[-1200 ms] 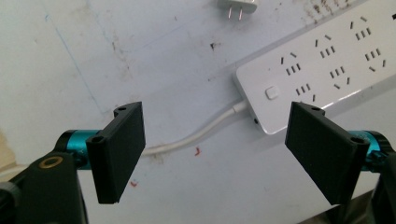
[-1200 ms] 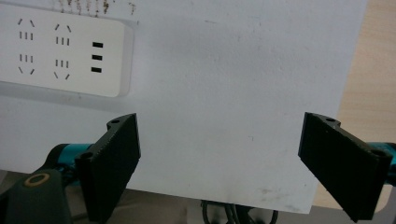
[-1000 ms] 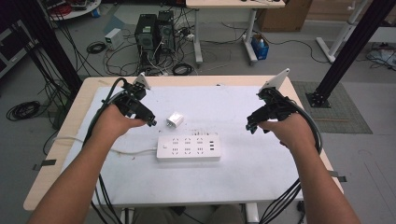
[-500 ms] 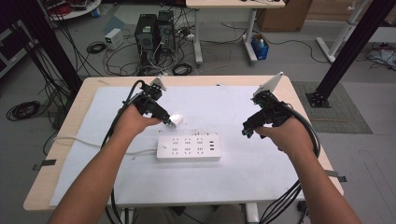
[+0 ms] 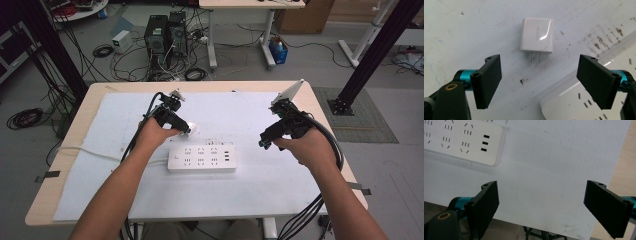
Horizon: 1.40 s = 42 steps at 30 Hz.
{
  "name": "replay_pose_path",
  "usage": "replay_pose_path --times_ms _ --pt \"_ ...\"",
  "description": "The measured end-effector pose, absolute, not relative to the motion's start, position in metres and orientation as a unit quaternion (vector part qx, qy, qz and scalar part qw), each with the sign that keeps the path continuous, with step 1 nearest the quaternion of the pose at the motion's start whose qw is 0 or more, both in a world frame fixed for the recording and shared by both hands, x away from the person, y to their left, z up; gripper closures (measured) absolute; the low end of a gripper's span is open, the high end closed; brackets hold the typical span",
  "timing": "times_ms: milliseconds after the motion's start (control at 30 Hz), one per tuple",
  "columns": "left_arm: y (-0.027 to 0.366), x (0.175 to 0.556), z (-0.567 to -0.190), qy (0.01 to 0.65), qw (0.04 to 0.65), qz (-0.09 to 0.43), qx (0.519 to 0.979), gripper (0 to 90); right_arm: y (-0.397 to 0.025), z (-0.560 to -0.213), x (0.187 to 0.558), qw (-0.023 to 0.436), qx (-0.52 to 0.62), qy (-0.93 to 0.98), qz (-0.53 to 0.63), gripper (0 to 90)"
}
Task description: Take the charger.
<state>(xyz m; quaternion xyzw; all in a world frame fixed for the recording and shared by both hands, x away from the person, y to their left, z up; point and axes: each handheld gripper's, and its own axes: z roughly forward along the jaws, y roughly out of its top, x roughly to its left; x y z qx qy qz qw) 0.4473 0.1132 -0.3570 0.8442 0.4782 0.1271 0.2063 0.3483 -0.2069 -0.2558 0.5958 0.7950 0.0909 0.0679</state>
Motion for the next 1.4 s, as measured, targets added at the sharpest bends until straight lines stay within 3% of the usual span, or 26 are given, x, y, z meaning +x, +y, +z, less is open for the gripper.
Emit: replay_pose_path --times_ms 300,1400 --pt "0.113 0.454 -0.375 0.467 0.246 0.150 0.836 20.2 -0.208 -0.261 0.351 0.068 0.596 0.795 0.091 12.3" --pt "0.098 0.465 -0.421 0.500 0.228 0.147 0.822 23.9 -0.209 -0.267 0.354 0.073 0.593 0.797 0.092 12.3"
